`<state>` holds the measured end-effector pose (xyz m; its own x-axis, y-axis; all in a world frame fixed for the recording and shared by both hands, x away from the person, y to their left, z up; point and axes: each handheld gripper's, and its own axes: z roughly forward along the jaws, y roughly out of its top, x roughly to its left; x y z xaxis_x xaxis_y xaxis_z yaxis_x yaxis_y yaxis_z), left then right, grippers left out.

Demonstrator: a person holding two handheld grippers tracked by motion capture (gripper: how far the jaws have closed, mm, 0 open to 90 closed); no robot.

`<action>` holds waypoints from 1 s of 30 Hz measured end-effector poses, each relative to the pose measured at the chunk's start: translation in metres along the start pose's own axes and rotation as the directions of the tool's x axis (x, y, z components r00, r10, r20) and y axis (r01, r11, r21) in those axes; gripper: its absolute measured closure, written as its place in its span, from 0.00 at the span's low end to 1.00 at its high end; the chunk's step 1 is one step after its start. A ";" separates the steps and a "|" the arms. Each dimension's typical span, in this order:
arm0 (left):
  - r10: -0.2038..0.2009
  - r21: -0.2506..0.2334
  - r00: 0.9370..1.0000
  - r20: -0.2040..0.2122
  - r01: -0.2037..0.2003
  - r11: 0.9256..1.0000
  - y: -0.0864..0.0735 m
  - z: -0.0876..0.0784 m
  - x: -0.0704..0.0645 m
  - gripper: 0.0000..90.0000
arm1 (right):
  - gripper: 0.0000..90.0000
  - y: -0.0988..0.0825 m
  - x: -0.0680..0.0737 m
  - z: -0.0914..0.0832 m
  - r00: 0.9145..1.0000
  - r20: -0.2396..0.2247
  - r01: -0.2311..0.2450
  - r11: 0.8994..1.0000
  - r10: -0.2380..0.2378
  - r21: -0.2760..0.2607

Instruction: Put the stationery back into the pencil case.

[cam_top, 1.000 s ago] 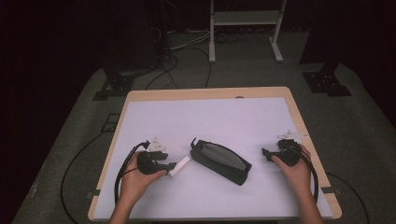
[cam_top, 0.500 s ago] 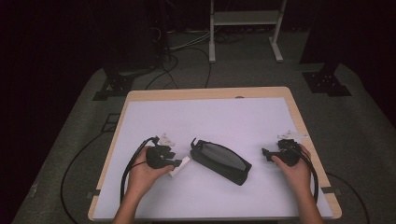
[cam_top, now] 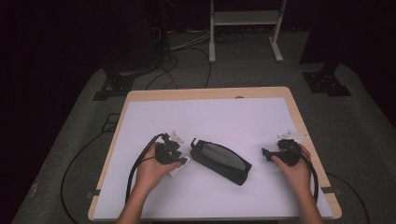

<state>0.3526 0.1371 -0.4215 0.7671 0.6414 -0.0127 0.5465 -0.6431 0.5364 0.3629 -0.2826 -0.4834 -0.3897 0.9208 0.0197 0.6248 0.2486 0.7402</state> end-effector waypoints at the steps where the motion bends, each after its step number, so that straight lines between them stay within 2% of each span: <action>1: 0.002 0.009 1.000 0.000 -0.002 1.000 0.001 0.002 0.000 0.69 | 0.21 0.000 0.000 0.000 1.000 0.000 0.000 1.000 0.000 0.000; 5: 0.003 0.041 1.000 0.002 -0.003 0.999 0.004 0.008 0.000 0.70 | 0.21 0.000 0.000 0.000 1.000 0.000 0.000 1.000 0.000 0.000; 22: 0.008 0.117 1.000 0.010 -0.009 0.993 0.009 0.031 0.000 0.75 | 0.21 0.000 0.000 0.000 1.000 0.002 0.002 1.000 -0.002 -0.001; 30: 0.020 0.126 1.000 -0.015 -0.018 0.992 0.009 0.033 -0.003 0.78 | 0.21 0.000 0.000 0.000 1.000 0.002 0.002 1.000 -0.002 -0.002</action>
<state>0.3662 0.1155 -0.4441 0.7728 0.6346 0.0106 0.5707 -0.7021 0.4257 0.3625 -0.2824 -0.4836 -0.3896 0.9208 0.0166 0.6228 0.2501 0.7413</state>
